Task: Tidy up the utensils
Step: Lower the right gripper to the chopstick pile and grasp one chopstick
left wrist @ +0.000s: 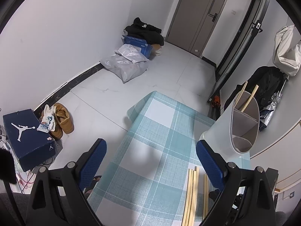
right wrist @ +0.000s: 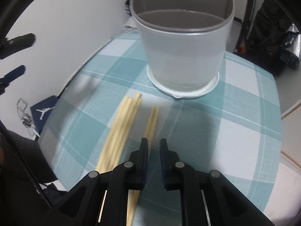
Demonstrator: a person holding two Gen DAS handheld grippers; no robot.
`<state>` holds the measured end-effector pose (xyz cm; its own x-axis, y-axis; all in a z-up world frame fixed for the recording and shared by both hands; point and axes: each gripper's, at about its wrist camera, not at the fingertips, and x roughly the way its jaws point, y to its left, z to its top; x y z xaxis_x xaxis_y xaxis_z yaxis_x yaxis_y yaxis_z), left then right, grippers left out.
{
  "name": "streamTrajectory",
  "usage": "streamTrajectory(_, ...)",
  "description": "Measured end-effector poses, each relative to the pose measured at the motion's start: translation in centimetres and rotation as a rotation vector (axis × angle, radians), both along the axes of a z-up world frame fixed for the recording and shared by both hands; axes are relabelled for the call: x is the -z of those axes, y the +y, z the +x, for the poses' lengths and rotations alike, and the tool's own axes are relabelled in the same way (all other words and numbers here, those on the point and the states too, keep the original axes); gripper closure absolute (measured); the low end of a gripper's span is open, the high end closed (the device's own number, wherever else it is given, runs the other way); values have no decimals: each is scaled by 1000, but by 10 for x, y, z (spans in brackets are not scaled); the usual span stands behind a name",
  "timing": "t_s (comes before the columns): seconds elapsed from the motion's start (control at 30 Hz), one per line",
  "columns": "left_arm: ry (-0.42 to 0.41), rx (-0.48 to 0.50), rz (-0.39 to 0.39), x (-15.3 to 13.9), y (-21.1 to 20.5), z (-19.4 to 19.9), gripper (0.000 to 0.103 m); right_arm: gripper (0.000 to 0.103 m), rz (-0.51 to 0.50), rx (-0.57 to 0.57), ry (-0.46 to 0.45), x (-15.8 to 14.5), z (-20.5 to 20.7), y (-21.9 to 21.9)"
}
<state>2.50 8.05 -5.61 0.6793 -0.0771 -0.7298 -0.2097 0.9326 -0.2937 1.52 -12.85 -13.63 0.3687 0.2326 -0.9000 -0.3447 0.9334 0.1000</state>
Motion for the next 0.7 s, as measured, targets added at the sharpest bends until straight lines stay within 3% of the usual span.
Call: streamTrajectory(0.7, 1, -21, -8, 1, 7, -2, 9, 93, -121, -15, 30, 2, 21, 15)
